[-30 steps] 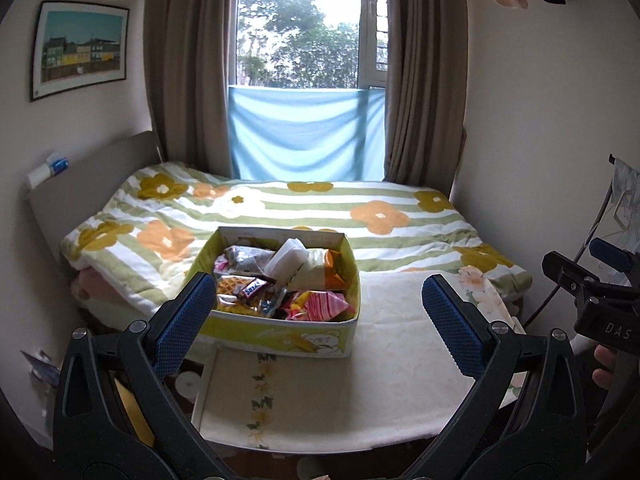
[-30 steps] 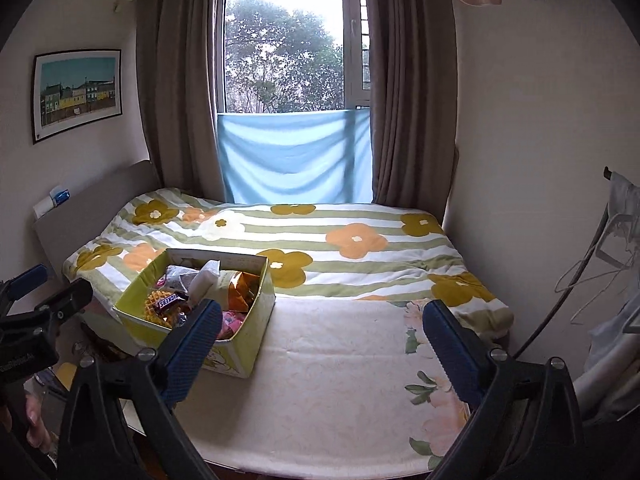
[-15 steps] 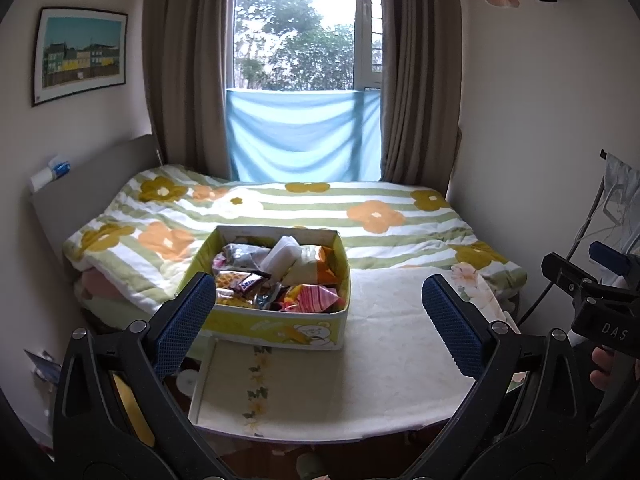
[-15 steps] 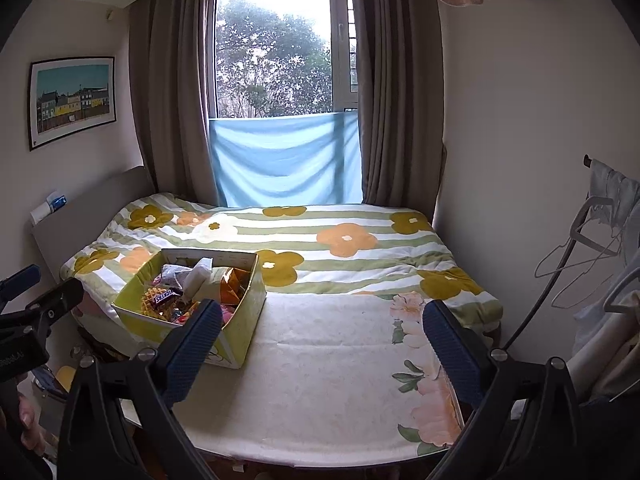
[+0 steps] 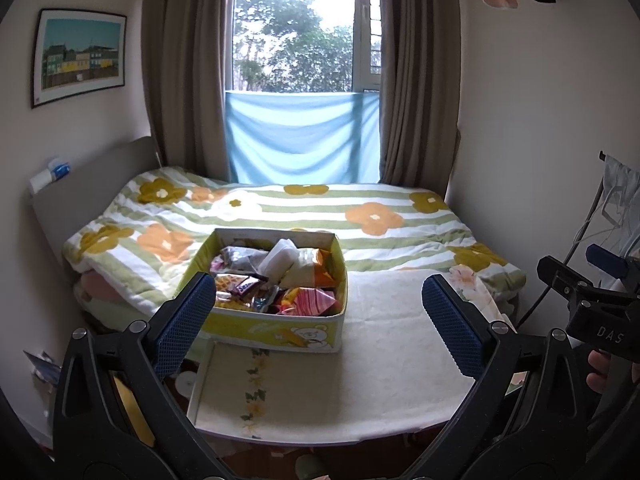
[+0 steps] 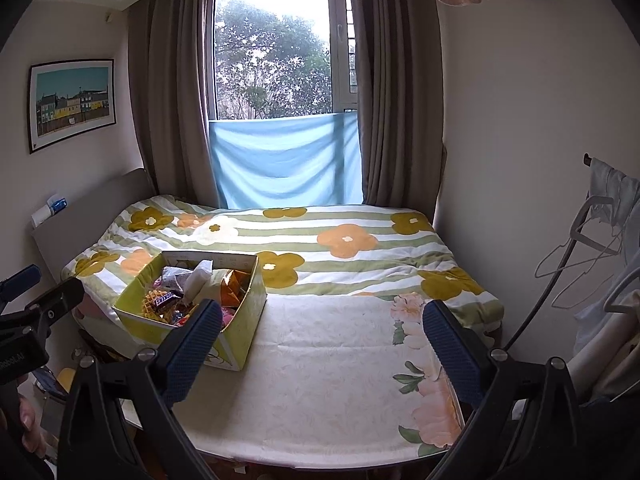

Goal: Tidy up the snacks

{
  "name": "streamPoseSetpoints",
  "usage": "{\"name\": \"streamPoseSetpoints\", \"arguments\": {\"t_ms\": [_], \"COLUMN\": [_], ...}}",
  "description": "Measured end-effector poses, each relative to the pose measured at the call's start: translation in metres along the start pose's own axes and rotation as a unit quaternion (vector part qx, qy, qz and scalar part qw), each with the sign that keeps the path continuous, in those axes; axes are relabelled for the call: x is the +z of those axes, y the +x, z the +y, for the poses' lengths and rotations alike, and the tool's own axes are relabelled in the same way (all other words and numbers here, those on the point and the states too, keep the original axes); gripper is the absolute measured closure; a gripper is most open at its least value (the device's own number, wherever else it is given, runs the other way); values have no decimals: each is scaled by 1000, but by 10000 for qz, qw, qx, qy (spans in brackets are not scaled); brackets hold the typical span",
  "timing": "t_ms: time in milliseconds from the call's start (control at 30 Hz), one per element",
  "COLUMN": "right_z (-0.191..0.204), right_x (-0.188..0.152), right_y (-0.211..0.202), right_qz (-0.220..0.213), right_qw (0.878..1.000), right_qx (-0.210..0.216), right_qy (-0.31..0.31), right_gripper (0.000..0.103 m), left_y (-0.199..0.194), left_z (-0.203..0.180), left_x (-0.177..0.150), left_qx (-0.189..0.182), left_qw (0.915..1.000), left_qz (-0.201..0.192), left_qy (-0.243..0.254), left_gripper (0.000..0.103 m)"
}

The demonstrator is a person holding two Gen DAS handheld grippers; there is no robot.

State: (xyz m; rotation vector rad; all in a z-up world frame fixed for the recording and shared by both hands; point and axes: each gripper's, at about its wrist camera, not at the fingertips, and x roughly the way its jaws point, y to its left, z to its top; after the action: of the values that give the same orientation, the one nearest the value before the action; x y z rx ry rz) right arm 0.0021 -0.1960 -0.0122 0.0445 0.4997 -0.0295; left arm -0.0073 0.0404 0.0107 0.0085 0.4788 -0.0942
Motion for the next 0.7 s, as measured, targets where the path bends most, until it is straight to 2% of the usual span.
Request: {"name": "streamPoseSetpoints", "arguments": {"t_ms": [700], "right_z": [-2], "right_x": [2], "right_y": [3], "right_qz": [101], "right_qw": [9999], "right_qx": [-6], "right_qy": [57], "right_gripper": [3], "left_y": [6], "left_z": [2], "left_x": [0], "left_qx": [33], "left_qw": [10000], "left_qz": [8], "left_qy": [54], "left_gripper": [1]}}
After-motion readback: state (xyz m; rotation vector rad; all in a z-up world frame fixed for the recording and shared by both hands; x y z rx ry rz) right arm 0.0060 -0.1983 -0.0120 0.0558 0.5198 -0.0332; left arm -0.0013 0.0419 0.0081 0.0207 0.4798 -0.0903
